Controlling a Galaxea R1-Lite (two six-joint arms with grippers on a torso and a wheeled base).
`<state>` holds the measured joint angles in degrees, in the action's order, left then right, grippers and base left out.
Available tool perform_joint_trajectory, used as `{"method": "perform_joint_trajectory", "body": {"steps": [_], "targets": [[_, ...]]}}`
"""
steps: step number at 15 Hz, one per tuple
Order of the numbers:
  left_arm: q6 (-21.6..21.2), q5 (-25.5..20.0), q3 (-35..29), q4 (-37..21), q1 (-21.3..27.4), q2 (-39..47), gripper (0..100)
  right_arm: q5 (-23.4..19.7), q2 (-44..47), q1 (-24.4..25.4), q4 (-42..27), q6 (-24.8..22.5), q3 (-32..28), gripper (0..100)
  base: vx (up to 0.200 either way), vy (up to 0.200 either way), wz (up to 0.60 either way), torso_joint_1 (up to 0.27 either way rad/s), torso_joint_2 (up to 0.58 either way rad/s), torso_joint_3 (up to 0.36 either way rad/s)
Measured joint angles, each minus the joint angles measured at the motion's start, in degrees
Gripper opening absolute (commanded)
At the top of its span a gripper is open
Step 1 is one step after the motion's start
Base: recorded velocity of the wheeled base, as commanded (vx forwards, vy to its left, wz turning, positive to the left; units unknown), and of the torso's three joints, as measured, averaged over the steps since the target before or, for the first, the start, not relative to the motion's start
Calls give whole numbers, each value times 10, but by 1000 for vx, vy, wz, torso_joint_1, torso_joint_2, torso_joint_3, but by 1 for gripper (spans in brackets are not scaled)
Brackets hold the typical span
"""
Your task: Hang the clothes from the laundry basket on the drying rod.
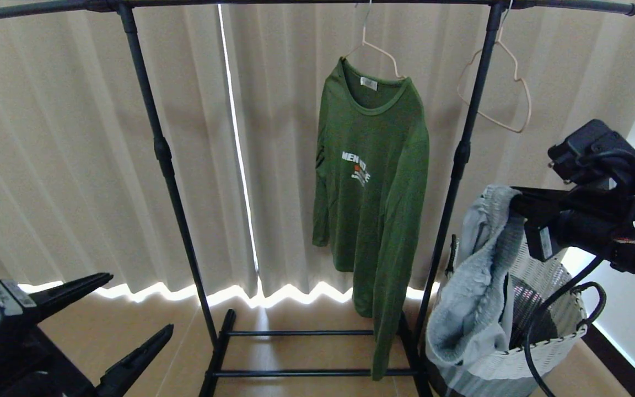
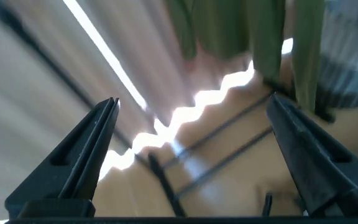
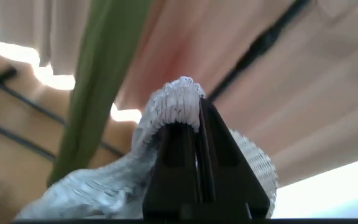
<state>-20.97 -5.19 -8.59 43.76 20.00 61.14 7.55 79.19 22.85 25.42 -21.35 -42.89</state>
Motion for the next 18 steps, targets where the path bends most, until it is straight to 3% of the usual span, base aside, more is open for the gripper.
{"method": "perform_joint_trajectory", "body": {"steps": [6, 10, 14, 18], "targets": [[19, 12, -135, 0, 146, 143, 100, -17, 11, 101, 7, 57, -98, 0, 0, 0, 0, 0, 0, 0], [130, 50, -214, 2, 249, 260, 100, -37, 8, 127, 8, 63, -129, 0, 0, 0, 0, 0, 0, 0], [241, 78, -297, 4, 305, 364, 100, -42, 2, 156, 9, 81, -138, 0, 0, 0, 0, 0, 0, 0], [272, 84, -321, 4, 325, 397, 100, -53, -1, 162, 9, 86, -139, 0, 0, 0, 0, 0, 0, 0]]}}
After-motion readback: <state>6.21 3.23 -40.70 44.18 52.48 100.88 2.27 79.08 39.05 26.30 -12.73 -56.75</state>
